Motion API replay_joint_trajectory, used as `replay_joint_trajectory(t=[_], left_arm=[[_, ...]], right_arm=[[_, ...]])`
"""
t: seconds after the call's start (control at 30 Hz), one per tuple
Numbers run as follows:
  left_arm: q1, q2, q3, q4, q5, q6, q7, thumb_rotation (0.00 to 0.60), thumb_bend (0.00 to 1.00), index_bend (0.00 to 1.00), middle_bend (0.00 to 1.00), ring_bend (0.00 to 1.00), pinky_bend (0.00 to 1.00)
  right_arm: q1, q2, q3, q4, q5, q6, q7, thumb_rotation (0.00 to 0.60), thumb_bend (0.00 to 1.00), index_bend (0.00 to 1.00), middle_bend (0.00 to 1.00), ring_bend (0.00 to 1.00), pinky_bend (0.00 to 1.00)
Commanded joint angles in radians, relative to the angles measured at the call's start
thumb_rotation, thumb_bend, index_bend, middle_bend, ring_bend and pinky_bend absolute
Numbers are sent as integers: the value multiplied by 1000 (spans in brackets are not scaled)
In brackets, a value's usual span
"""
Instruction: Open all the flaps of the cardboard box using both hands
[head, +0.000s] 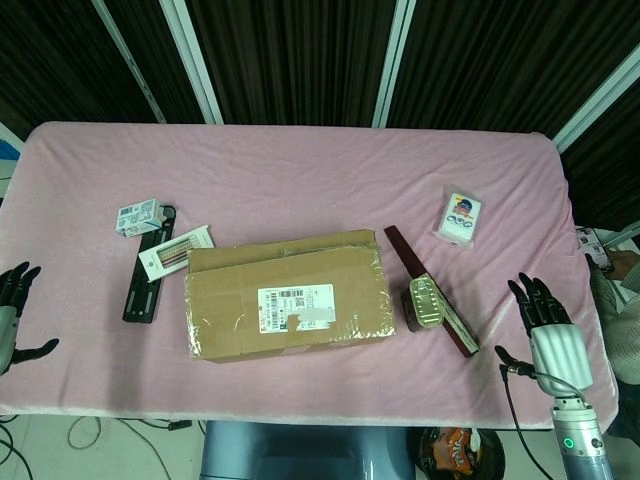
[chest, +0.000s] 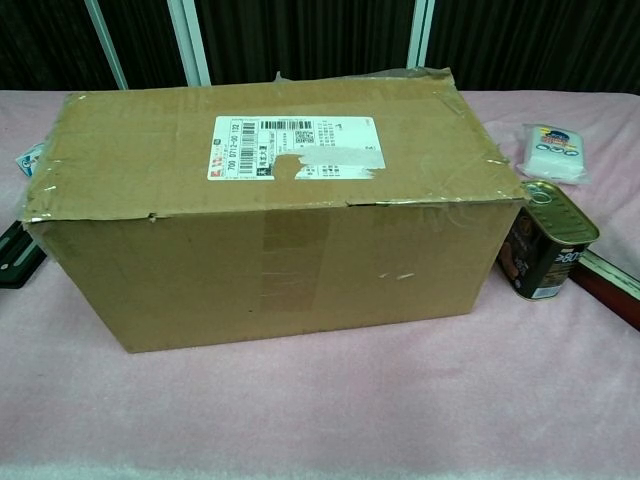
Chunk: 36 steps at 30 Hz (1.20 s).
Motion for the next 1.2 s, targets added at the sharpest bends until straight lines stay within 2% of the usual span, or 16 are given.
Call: replay_joint_trajectory(t=[0.03, 0.13, 0.27, 0.37, 0.43, 0.6, 0.8, 0.97, 1.2], left_arm=[[-2, 0, -2, -1, 0, -2, -6, 600, 74, 0, 0, 0, 7], [-6, 5, -5, -14, 12, 0, -26, 600, 127, 0, 0, 0, 7], [-23, 39, -18, -89, 37, -9, -81, 600, 384, 0, 0, 0, 37], [-49, 69, -43, -156, 55, -20, -125, 600, 507, 0, 0, 5, 100], [-80, 102, -73, -240, 58, -46, -184, 600, 547, 0, 8, 13, 116], [-154, 162, -127, -376, 15, -145, -278, 600, 563, 0, 22, 24, 139], [-256, 197, -188, -500, -131, -305, -371, 600, 580, 0, 31, 50, 189], [-330, 202, -225, -542, -263, -393, -383, 600, 588, 3, 50, 70, 214], [-414, 191, -248, -570, -442, -469, -372, 600, 588, 10, 55, 73, 220]], right_arm=[[0, -1, 1, 0, 4, -2, -1, 600, 202, 0, 0, 0, 223], [-2, 3, 2, 0, 11, -3, 4, 600, 201, 0, 0, 0, 223], [-5, 11, 3, -3, 16, -4, 18, 600, 201, 0, 0, 0, 222], [-6, 15, 0, -7, 13, -3, 21, 600, 201, 0, 0, 0, 222], [-7, 18, -4, -10, 5, 0, 22, 600, 201, 0, 0, 0, 222], [-7, 21, -7, -12, 4, -4, 26, 600, 202, 0, 0, 0, 222], [-7, 25, -7, -15, 10, -11, 32, 600, 202, 0, 0, 0, 222], [-9, 29, -6, -16, 14, -11, 37, 600, 201, 0, 0, 0, 223], [-11, 33, -4, -17, 23, -13, 47, 600, 201, 0, 0, 0, 222]])
